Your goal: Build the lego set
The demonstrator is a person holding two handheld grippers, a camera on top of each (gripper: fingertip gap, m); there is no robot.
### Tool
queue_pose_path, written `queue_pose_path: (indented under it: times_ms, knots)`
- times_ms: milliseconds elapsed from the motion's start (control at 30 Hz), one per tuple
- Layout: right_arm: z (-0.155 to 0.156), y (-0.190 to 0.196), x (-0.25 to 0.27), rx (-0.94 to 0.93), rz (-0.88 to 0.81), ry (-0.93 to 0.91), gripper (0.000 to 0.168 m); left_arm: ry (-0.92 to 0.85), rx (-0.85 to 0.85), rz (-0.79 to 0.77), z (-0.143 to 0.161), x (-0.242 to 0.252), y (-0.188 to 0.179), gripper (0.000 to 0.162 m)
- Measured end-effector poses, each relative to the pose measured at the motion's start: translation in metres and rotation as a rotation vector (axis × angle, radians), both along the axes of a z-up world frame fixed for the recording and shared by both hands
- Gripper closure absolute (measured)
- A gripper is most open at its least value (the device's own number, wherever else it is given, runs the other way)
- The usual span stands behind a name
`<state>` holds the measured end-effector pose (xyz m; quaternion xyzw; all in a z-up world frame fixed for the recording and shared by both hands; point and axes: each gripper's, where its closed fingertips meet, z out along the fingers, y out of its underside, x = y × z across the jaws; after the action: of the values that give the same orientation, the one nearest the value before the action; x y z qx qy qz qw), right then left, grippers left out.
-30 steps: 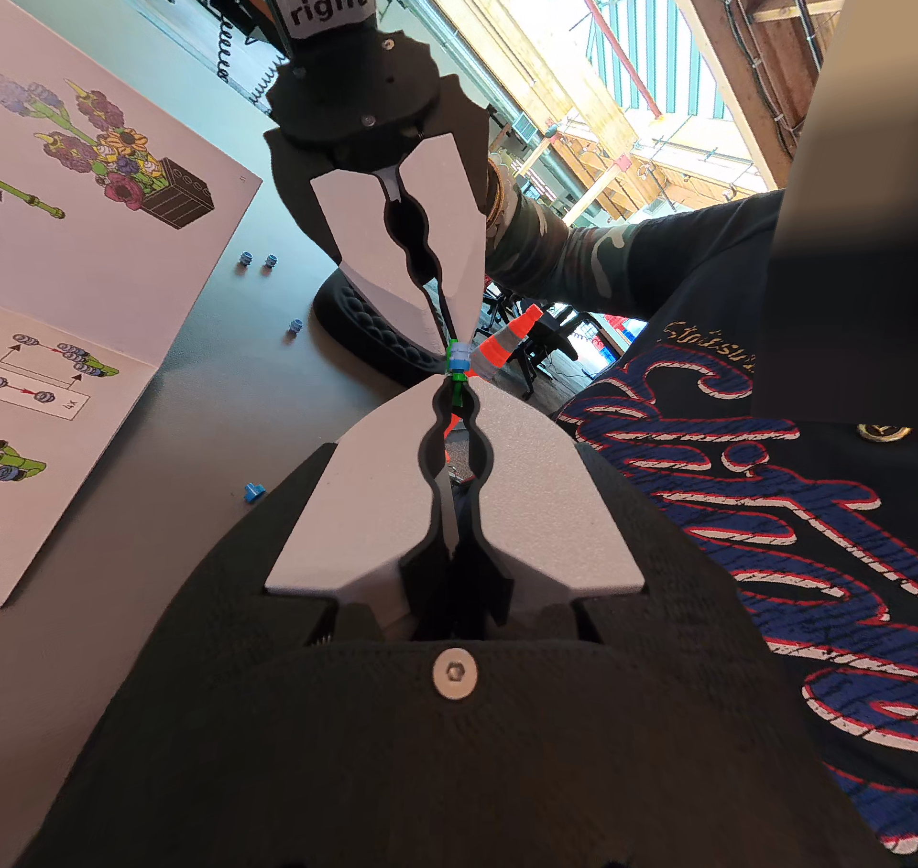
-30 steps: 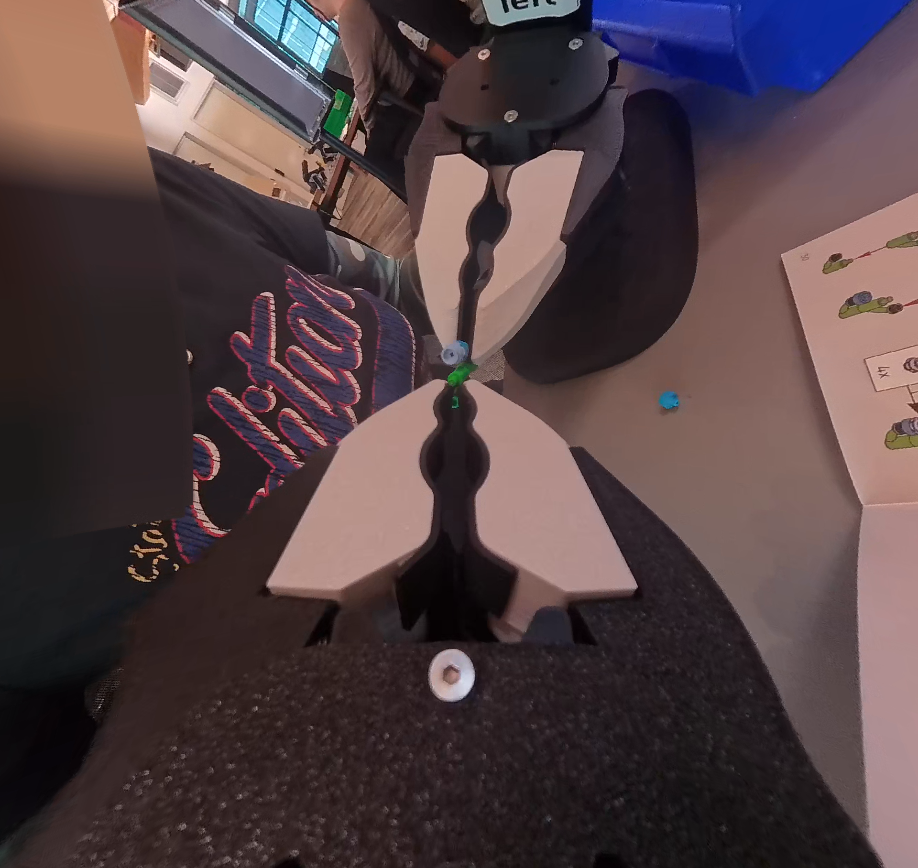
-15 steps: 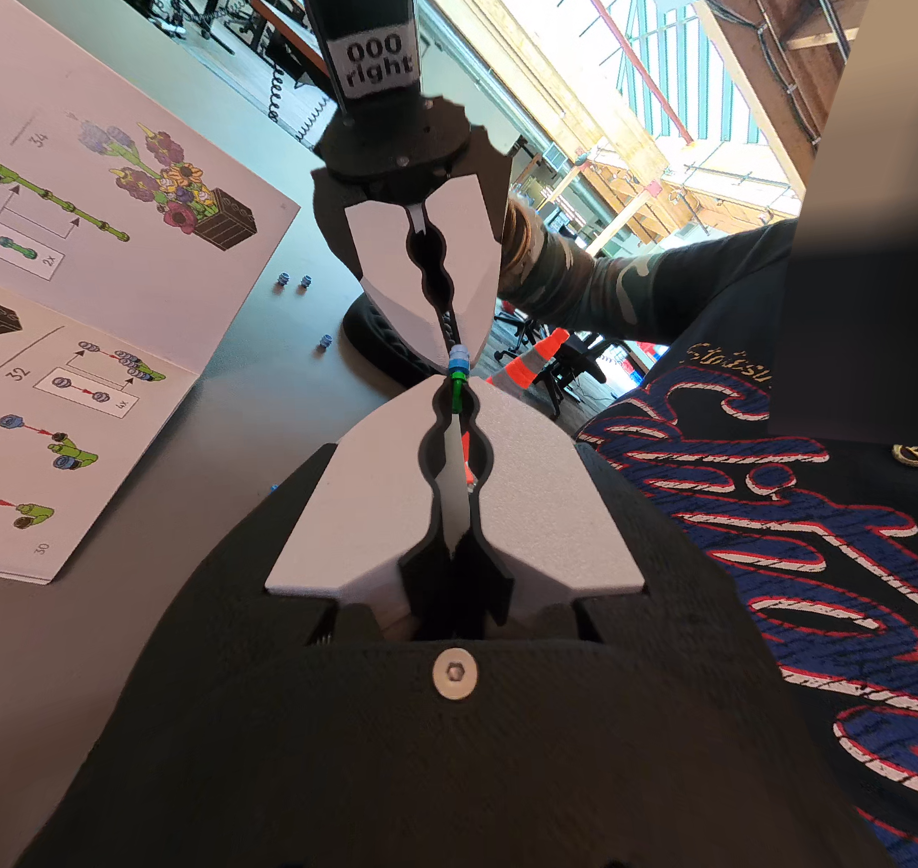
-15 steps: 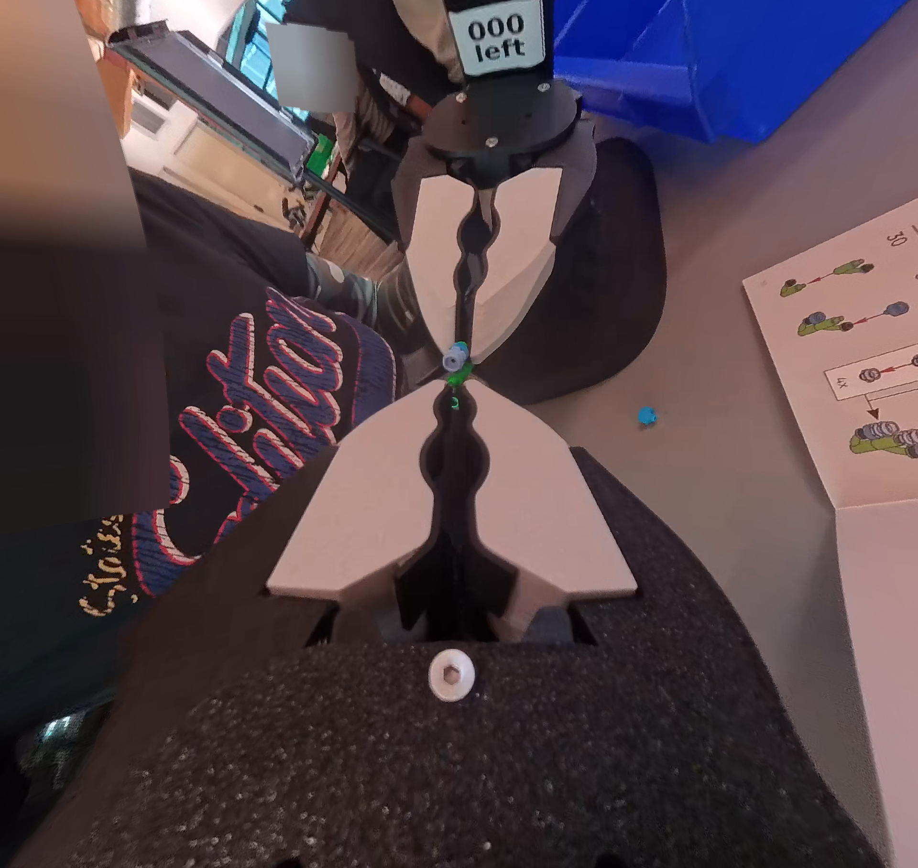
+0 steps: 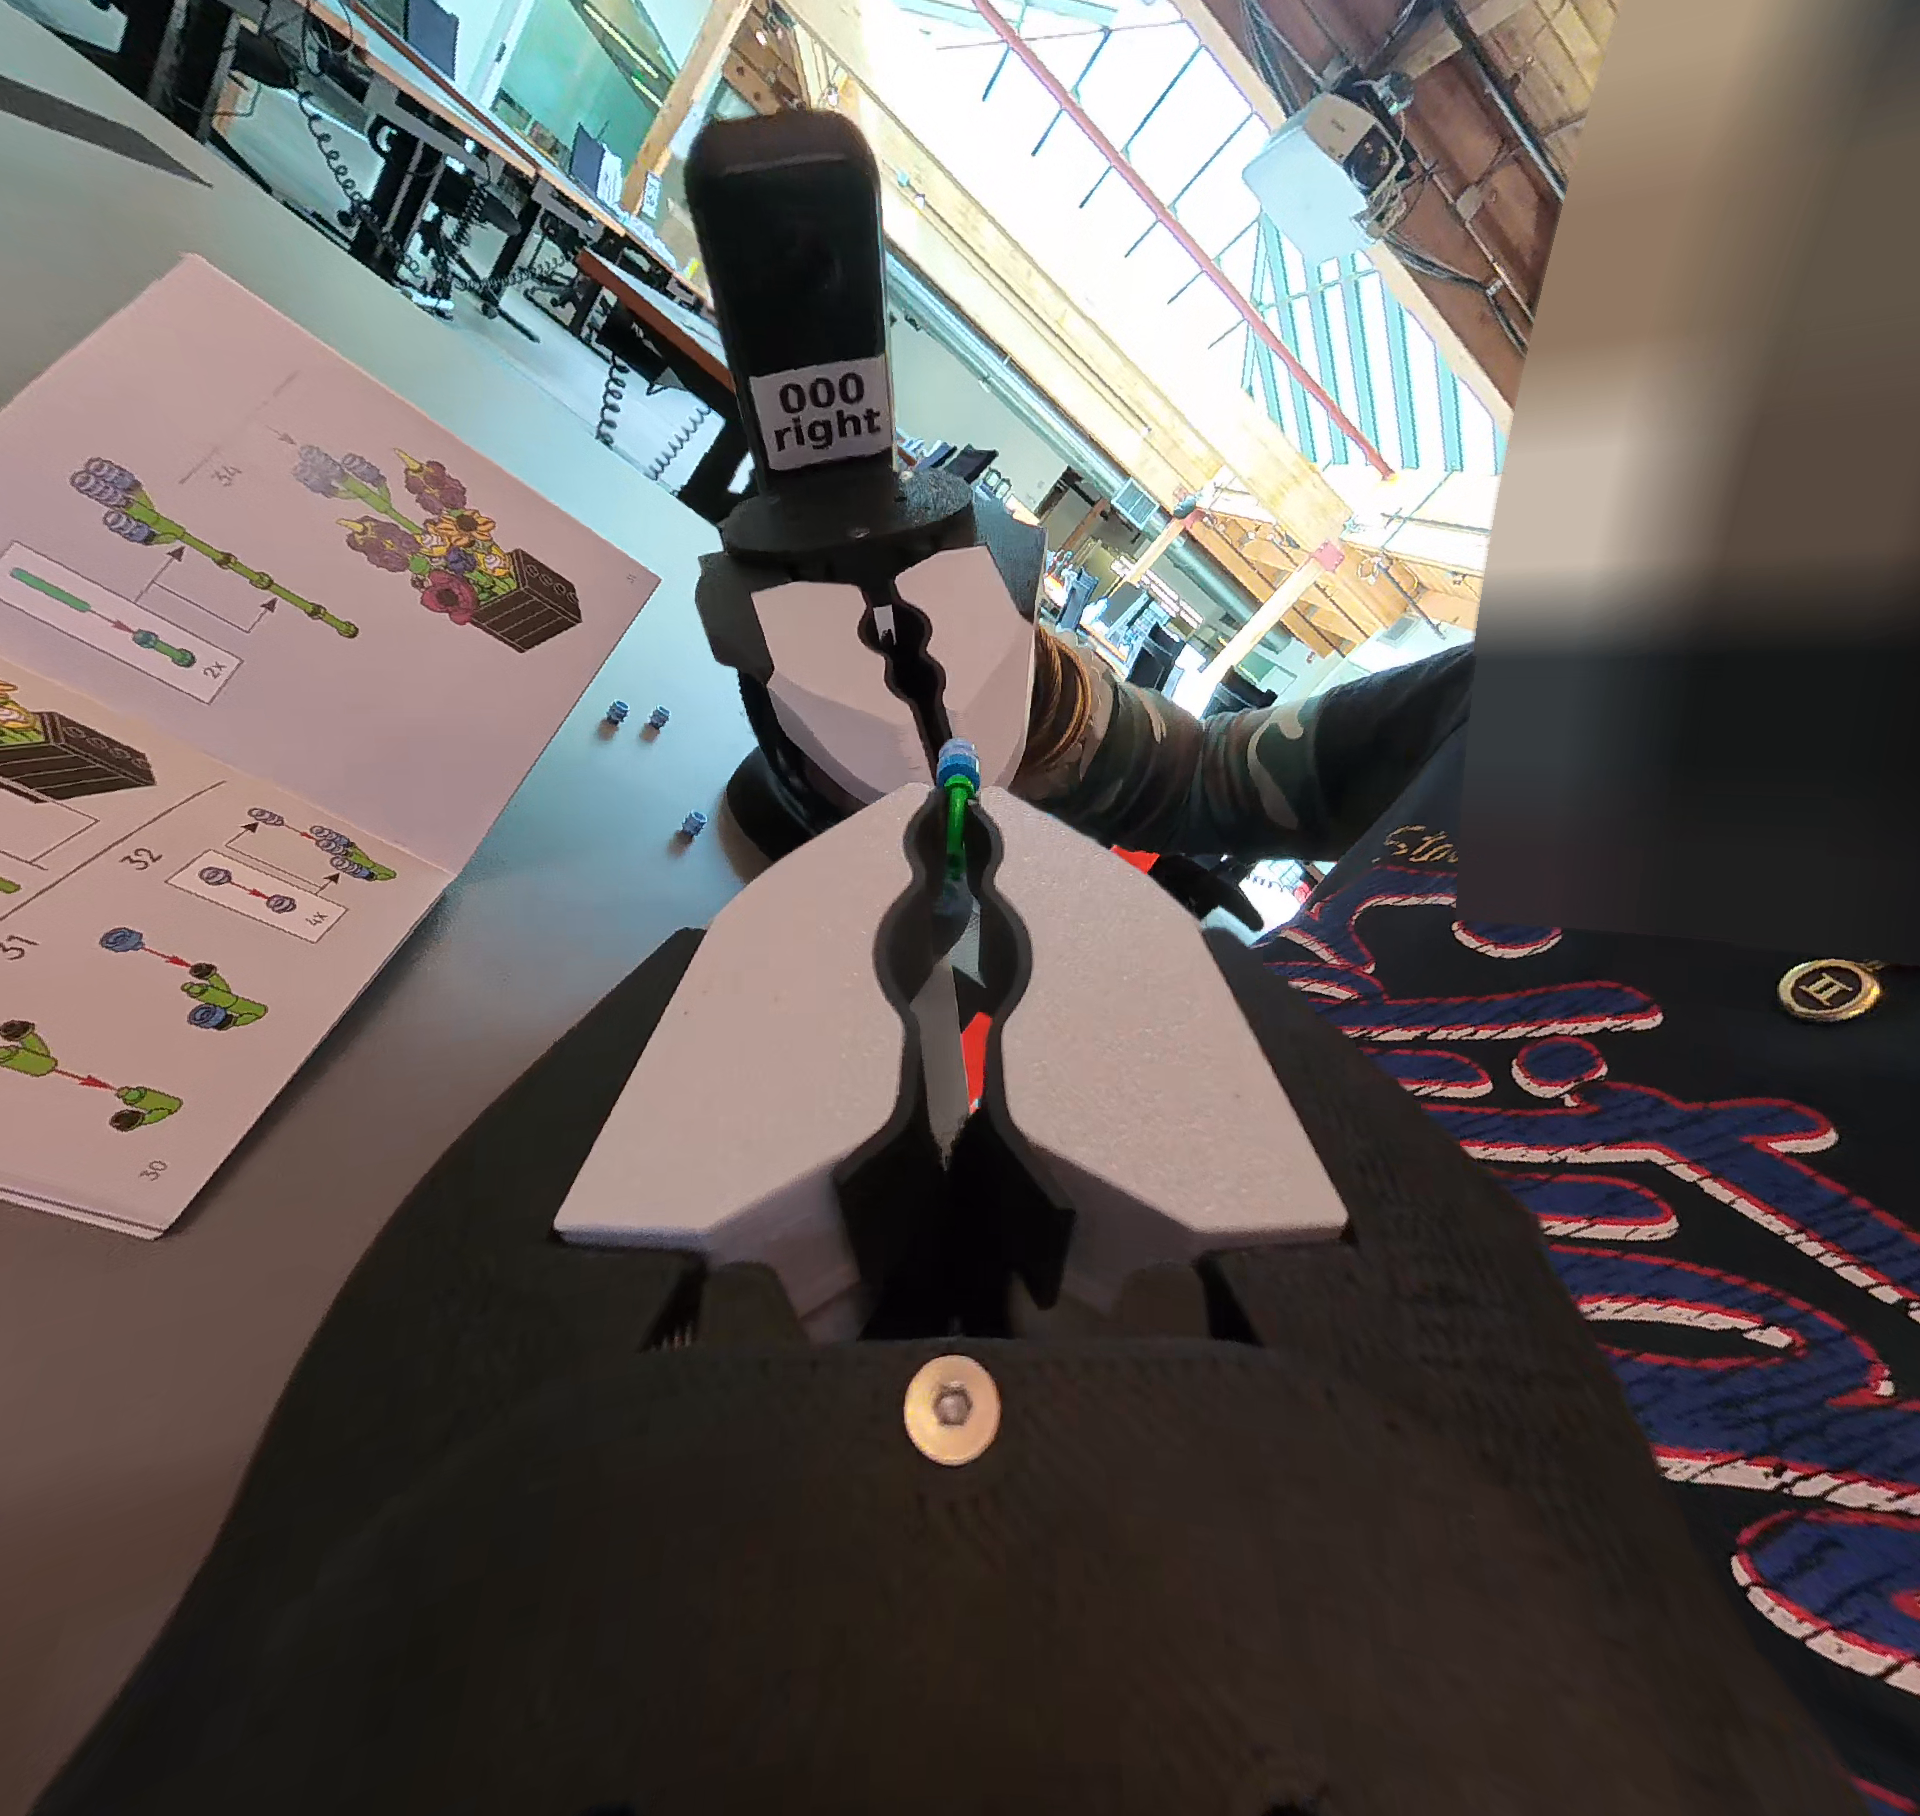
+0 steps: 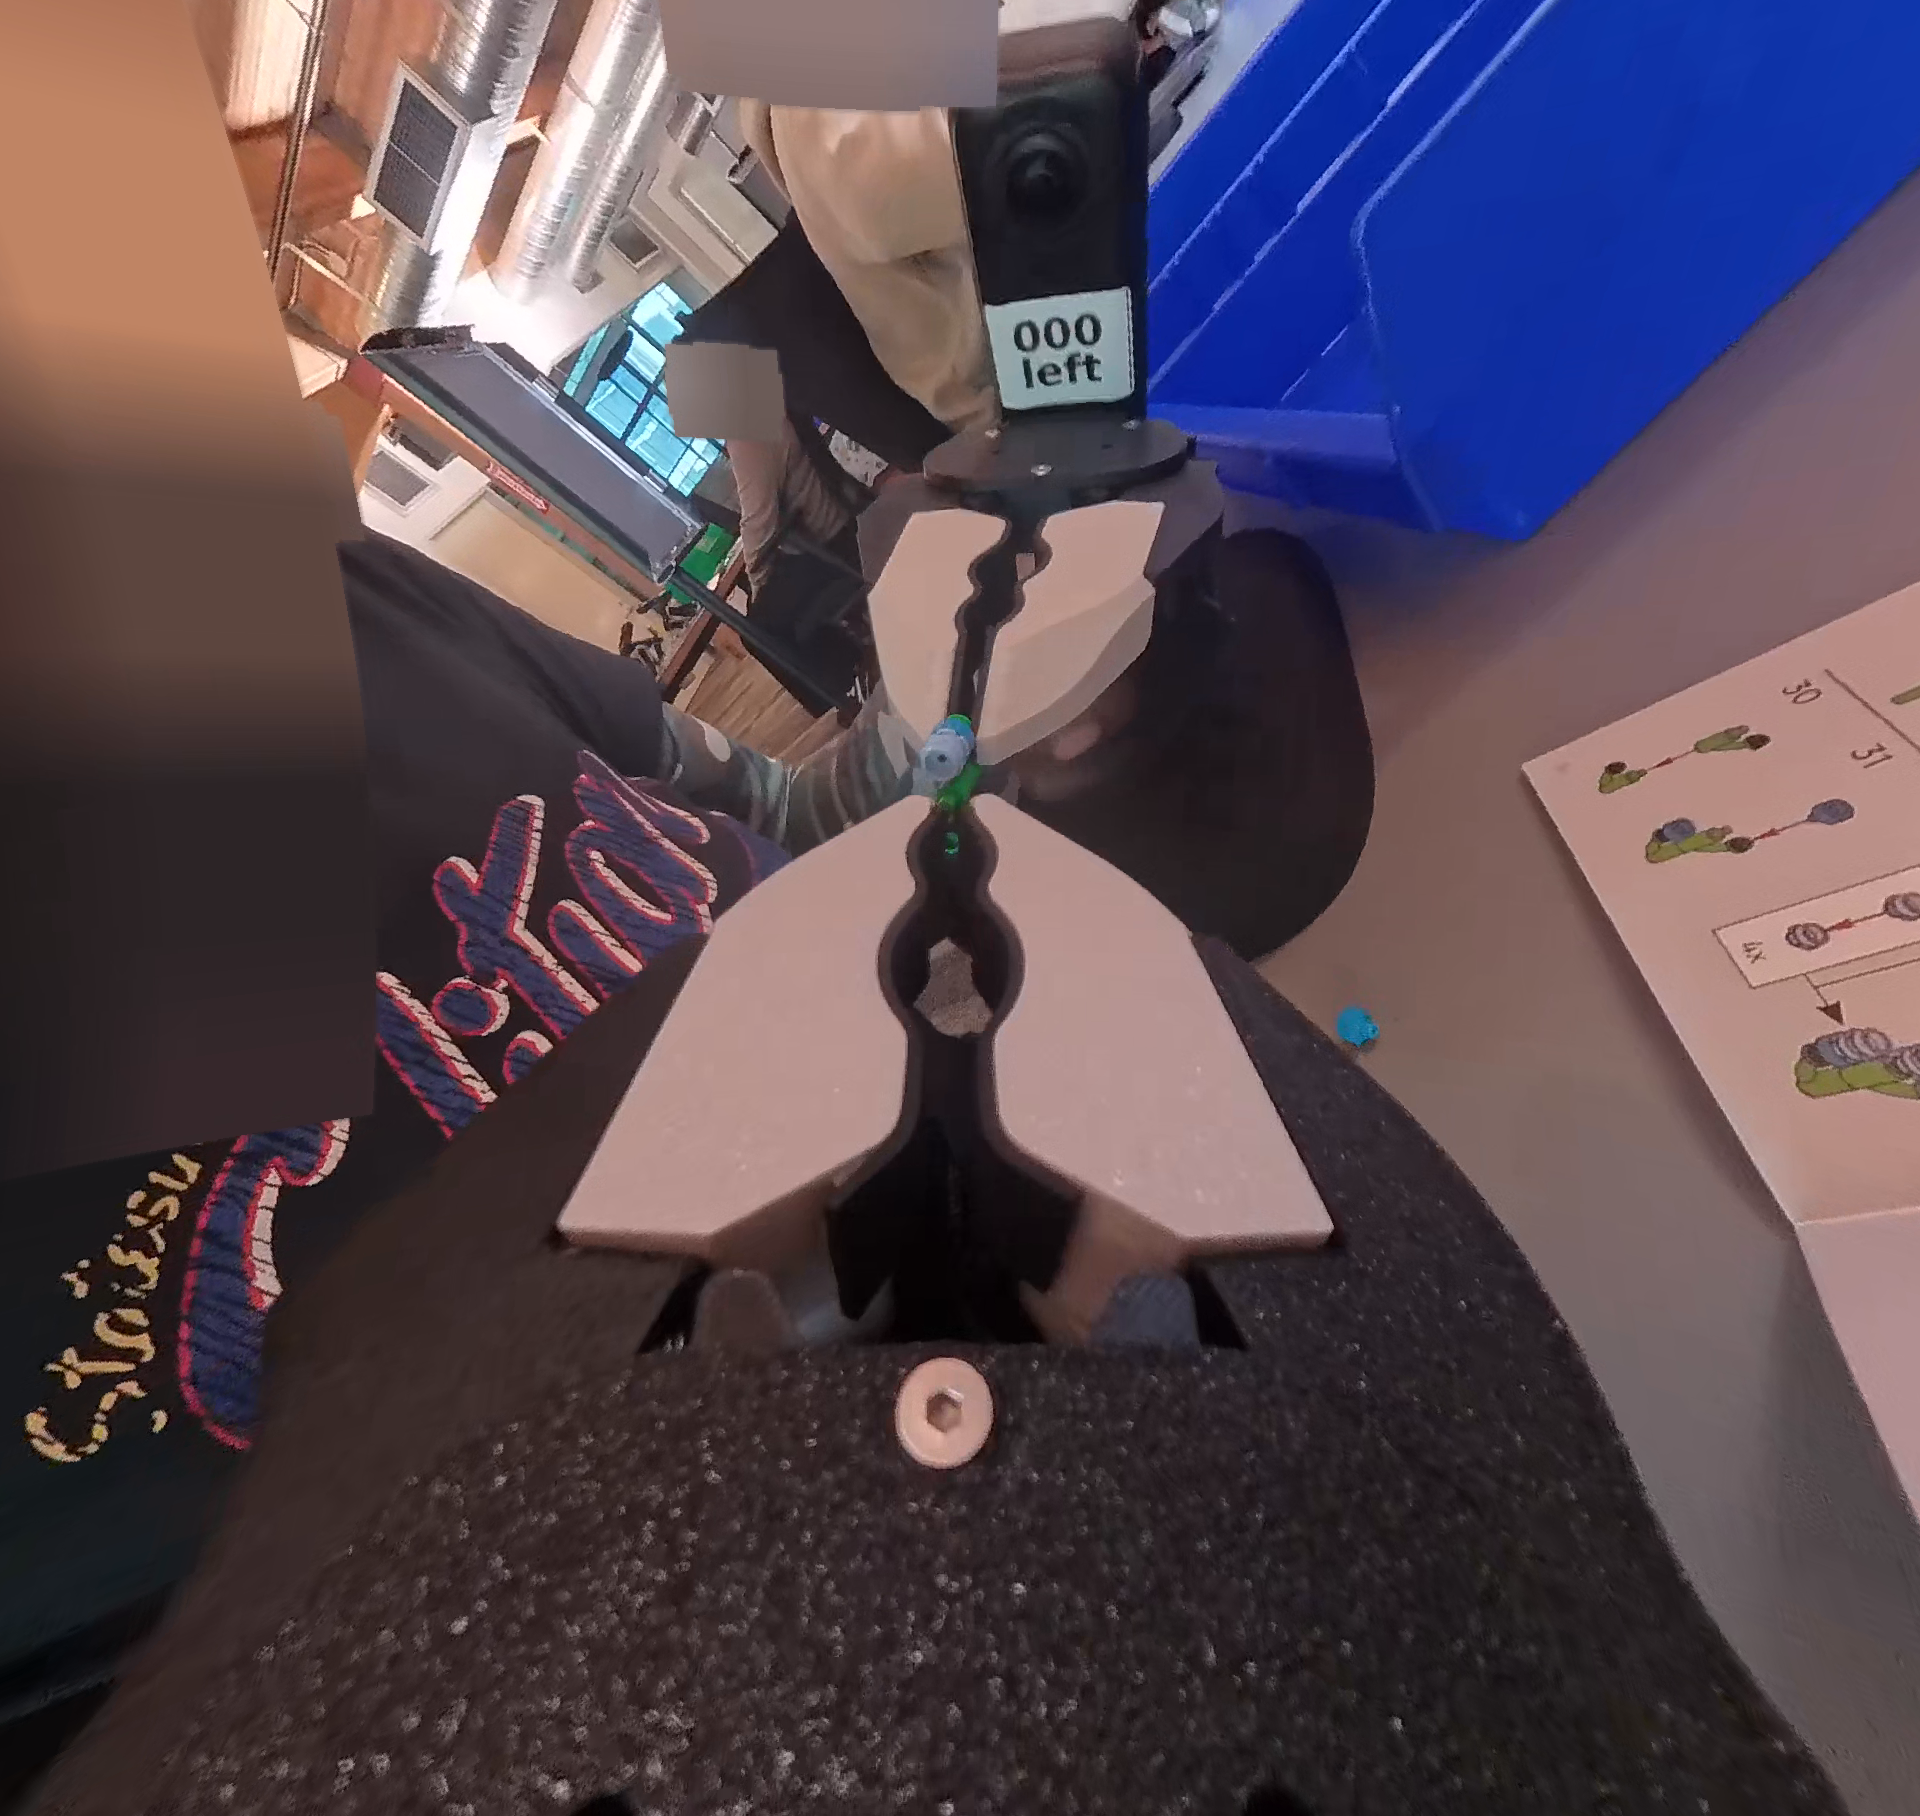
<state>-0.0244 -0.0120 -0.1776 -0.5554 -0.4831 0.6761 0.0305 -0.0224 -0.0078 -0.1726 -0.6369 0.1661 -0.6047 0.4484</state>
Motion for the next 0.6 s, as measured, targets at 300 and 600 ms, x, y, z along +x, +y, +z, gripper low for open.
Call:
queue_pose_path:
  times_ms: [300,600]
  knots:
    - [0.001,0.0003,-0.0061,-0.005,-0.047,0.046,0.166,-0.031,-0.004,0.017,0.0022,-0.0041,0.0015,0.159]
    - [0.0084,0.0065,-0.0081,-0.095,-0.102,0.121,0.166,-0.066,0.006,0.052,0.0075,-0.0077,0.0078,0.155]
